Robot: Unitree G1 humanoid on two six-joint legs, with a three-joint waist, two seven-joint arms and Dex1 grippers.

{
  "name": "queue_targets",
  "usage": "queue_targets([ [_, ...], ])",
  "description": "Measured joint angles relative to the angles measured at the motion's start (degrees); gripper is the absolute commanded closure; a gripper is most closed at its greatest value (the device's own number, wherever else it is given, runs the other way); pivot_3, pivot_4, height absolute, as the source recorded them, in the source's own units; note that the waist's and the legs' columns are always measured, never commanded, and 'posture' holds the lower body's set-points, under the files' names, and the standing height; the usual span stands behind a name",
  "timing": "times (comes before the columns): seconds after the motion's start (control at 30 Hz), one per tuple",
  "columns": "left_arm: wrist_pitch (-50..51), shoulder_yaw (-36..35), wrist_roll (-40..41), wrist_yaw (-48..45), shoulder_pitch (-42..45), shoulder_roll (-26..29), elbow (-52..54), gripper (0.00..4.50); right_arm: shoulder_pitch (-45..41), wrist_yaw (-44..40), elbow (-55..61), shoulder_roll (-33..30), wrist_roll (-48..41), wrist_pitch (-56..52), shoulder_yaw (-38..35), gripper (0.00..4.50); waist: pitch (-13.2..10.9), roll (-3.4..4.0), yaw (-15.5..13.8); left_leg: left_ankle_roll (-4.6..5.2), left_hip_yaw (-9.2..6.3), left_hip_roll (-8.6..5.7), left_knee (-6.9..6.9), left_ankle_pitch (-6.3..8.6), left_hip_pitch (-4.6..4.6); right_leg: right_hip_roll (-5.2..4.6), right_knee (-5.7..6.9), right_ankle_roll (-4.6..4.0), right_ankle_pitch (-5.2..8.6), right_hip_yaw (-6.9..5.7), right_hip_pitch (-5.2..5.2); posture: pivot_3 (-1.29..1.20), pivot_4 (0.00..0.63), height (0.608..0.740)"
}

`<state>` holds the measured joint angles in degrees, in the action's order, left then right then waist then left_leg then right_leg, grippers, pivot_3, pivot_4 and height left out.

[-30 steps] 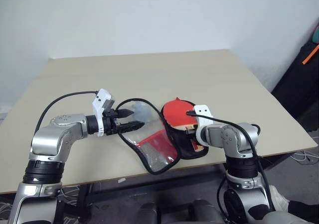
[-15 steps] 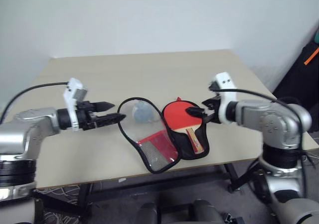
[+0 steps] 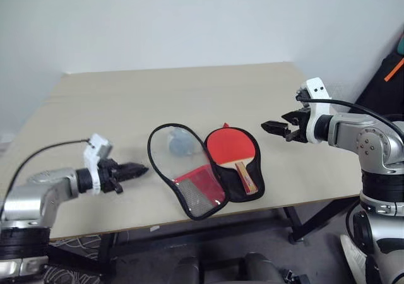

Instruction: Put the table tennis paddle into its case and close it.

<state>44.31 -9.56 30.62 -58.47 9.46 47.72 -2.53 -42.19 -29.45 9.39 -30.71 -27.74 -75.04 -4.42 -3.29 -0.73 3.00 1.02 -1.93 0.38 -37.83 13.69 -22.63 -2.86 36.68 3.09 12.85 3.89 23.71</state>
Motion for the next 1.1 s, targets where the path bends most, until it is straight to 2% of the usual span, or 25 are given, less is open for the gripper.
queue_targets([
  [0.17, 0.28, 2.03, -0.02, 1.24, 1.91, -3.23, 2.70, 3.77, -0.01, 1.34, 0.43, 0.71, -0.45, -0.89, 0.00, 0.00, 0.01, 0.00, -0.36, 0.00, -0.05, -0.06, -0.07, 0.00, 0.01, -0.04, -0.02, -0.02, 0.01, -0.03, -0.10, 0.00, 0.000, 0.740],
  [0.4, 1.83, 5.12, 1.89, 2.52, 10.53, -9.90, 4.57, 3.77, 0.11, 2.62, 0.30, 0.60, -0.36, -1.07, -0.64, 0.00, 0.02, -0.01, -0.30, 0.01, -0.04, -0.05, -0.06, -0.01, 0.03, 0.03, 0.00, 0.13, -0.08, -0.01, -0.11, 0.00, 0.000, 0.740],
  [0.53, 1.54, 9.82, 1.76, 6.21, 20.38, -21.36, 3.89, 3.77, -0.51, 3.55, -1.51, 0.67, -0.16, 0.52, -1.26, 0.00, 0.05, -0.06, -0.96, 0.08, -0.09, -0.22, -0.24, -0.04, 0.02, -0.01, -0.05, 0.20, -0.11, 0.07, -0.30, 0.00, 0.000, 0.740],
  [0.63, 1.26, 14.12, 0.52, 10.11, 20.86, -27.39, 4.48, 3.77, -1.07, 4.34, -4.38, 0.14, 0.94, 2.33, -1.58, 0.00, 0.06, -0.05, -0.27, 0.10, -0.01, -0.26, -0.12, -0.03, 0.03, -0.03, -0.07, 0.25, -0.11, 0.22, -0.24, 0.00, 0.000, 0.740],
  [0.7, 1.31, 16.64, -0.18, 11.68, 19.52, -29.22, 5.24, 3.77, -1.14, 4.83, -5.62, -0.18, 1.33, 3.13, -2.17, 0.00, 0.05, -0.03, 0.03, 0.10, 0.00, -0.22, -0.03, -0.03, 0.04, 0.04, -0.02, 0.25, -0.11, 0.28, -0.14, 0.00, 0.000, 0.740],
  [0.8, 2.07, 17.80, -0.32, 12.21, 16.45, -28.83, 7.68, 3.77, -1.16, 5.69, -6.61, -0.32, 1.94, 3.75, -3.41, 0.00, 0.05, 0.02, 0.07, 0.10, -0.03, -0.10, -0.01, -0.04, 0.07, 0.18, 0.04, 0.21, -0.11, 0.27, -0.10, 0.00, 0.000, 0.740],
  [0.93, 4.31, 17.41, -0.09, 12.15, 13.36, -25.09, 11.04, 3.77, -1.14, 6.13, -6.63, -0.34, 1.99, 3.86, -3.89, 0.00, 0.06, 0.04, 0.04, 0.10, -0.03, -0.10, -0.07, -0.04, 0.07, 0.18, 0.03, 0.20, -0.11, 0.25, -0.15, 0.00, 0.000, 0.740],
  [1.03, 7.59, 16.95, 2.08, 12.05, 10.07, -22.45, 14.62, 3.20, -1.10, 6.43, -6.61, 0.18, 1.96, 3.86, -3.89, 0.00, 0.06, 0.03, 0.04, 0.10, 0.00, -0.13, -0.07, -0.03, 0.04, 0.12, -0.02, 0.21, -0.10, 0.27, -0.15, 0.00, 0.000, 0.740],
  [1.1, 9.97, 16.77, 3.64, 12.13, 8.13, -21.43, 16.52, 2.56, -1.09, 6.57, -6.60, 0.71, 1.92, 3.86, -3.89, 0.00, 0.05, 0.03, -0.01, 0.10, -0.03, -0.15, -0.09, -0.03, 0.04, 0.09, -0.02, 0.21, -0.10, 0.23, -0.16, 0.00, 0.000, 0.740],
])
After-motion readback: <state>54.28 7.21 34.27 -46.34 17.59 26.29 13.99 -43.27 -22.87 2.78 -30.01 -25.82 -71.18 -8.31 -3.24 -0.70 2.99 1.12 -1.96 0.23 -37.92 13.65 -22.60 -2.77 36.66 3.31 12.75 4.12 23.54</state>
